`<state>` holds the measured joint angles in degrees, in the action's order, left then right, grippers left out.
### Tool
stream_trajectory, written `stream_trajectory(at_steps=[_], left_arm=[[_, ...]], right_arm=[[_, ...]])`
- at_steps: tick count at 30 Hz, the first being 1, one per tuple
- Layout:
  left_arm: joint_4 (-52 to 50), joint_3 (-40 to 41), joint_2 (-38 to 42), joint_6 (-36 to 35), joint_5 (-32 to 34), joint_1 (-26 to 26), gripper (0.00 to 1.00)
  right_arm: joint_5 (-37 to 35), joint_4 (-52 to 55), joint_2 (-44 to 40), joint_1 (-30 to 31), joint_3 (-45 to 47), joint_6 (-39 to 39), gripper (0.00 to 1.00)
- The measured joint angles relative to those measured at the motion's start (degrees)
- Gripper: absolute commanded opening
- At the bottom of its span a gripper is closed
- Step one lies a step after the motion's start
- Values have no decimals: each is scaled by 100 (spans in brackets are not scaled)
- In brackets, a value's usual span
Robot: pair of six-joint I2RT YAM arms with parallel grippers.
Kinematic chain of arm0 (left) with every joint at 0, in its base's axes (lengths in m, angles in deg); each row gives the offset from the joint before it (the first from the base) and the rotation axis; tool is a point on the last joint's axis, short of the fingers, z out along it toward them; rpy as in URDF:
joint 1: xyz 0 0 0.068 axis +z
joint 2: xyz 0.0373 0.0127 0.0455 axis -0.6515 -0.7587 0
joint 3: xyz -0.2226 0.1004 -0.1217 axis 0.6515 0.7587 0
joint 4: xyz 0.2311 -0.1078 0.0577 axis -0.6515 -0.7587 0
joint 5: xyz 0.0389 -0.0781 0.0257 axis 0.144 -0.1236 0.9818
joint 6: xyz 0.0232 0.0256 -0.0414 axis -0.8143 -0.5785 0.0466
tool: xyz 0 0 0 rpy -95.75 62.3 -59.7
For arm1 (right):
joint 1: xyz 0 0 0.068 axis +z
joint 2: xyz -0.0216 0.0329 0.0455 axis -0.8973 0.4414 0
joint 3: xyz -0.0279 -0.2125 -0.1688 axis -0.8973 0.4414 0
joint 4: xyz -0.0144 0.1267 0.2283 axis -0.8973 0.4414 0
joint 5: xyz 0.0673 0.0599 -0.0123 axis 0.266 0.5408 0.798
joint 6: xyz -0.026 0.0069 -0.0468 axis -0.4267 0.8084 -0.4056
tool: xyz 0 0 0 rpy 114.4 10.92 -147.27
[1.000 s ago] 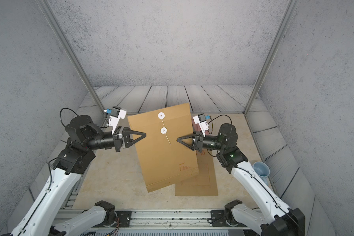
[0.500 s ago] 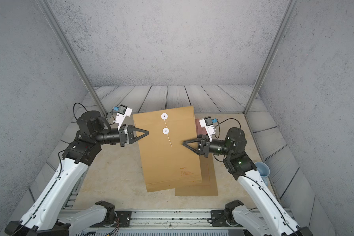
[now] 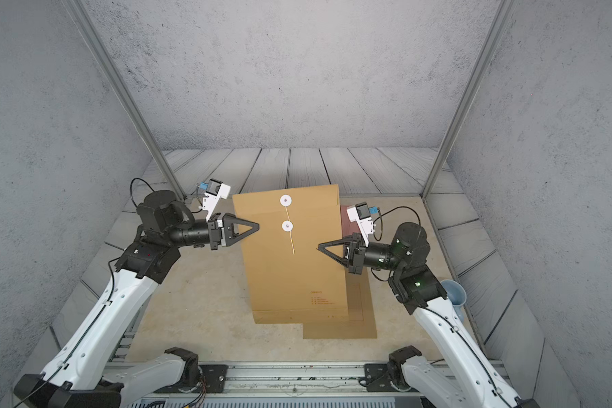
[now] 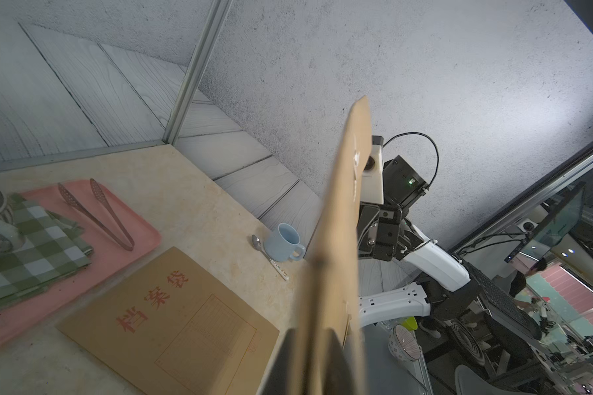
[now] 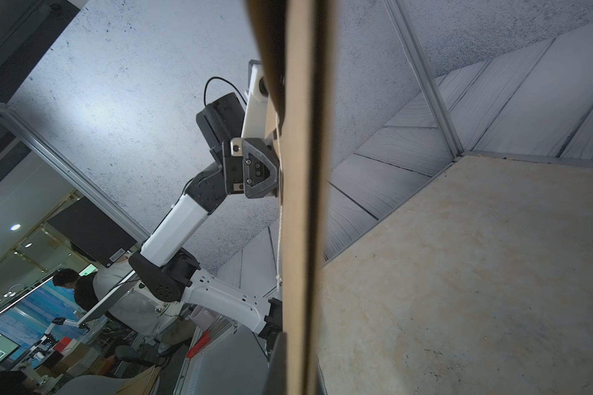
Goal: Open the file bag
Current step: Pick up the file bag from the center of the board.
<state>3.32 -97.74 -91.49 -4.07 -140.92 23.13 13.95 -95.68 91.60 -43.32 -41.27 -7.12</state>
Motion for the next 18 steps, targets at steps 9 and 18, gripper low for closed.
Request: stream_trajectory(at_steps=[9, 18], left_arm=[[2702, 1554, 122, 2249, 153, 15, 44], [3268, 1731, 413, 2793, 188, 15, 27]], right_arm=[[-7, -820, 170, 0, 181, 632, 0], [-210, -942, 372, 0, 328, 741, 0]])
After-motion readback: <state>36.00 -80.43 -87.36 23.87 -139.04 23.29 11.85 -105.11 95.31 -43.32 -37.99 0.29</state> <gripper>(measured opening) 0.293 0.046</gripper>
